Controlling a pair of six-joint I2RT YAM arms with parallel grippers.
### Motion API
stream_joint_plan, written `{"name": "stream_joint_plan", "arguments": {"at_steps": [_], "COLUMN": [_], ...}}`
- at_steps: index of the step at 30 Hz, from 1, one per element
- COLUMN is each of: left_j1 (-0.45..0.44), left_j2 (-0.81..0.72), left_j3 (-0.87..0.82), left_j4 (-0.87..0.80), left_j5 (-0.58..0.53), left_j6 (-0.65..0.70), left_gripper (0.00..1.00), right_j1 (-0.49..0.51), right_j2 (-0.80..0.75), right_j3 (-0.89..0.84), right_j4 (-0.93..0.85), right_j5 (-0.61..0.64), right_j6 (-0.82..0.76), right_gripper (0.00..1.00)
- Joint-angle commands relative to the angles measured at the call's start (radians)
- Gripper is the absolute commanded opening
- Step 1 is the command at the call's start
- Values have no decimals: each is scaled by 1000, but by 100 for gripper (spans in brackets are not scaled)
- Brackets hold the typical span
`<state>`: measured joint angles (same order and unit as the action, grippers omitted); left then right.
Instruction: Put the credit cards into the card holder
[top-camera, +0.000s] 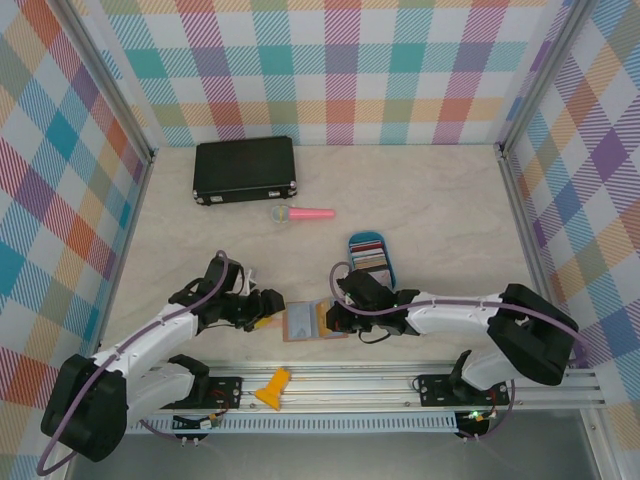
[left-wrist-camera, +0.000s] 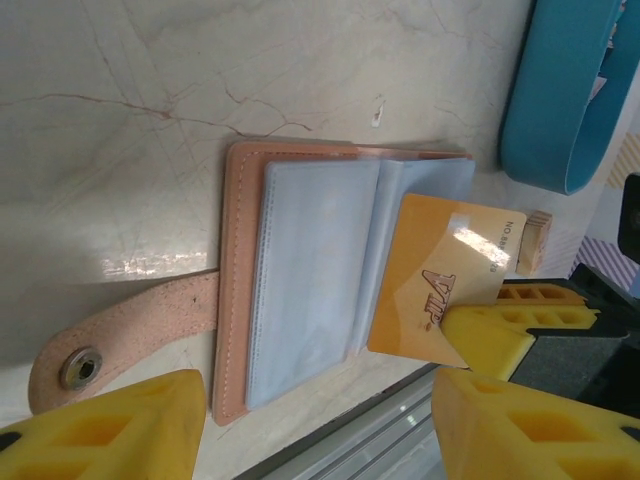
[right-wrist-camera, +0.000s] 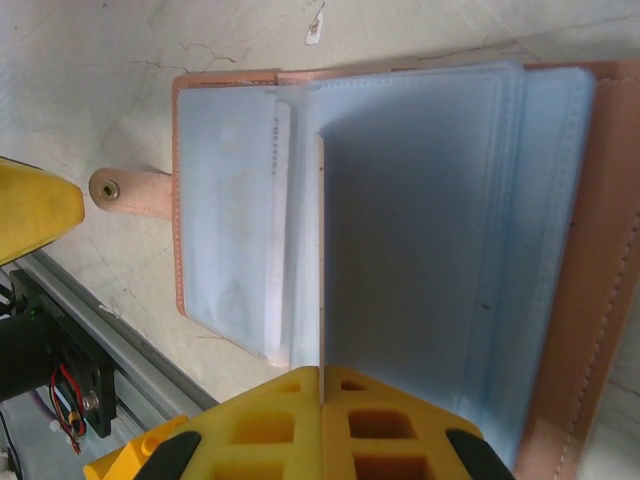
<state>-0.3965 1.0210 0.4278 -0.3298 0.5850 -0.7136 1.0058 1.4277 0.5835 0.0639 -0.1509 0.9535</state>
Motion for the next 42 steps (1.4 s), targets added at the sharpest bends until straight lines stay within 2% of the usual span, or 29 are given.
{"name": "stream_joint_plan", "arguments": {"at_steps": [1,16,28,42], "left_j1": [9,8,8,8], "left_j2": [12,115,142,199], "left_j3": [-11,-10,-15,-26], "left_j4": [43,112,66,68], "left_j5": [10,15,-23,-32], "left_j6": [-16,-1,39,35], "left_gripper": [61,55,54,54], "right_j1": [10,16,31,33], "right_j2": [11,10,44,120], "right_j3": [30,38,37,31], "right_j4": [63,93,98,124], "right_j5": [-12,-15,37,10], "right_j6": [16,59,122,157], "right_gripper": [0,0,0,0]}}
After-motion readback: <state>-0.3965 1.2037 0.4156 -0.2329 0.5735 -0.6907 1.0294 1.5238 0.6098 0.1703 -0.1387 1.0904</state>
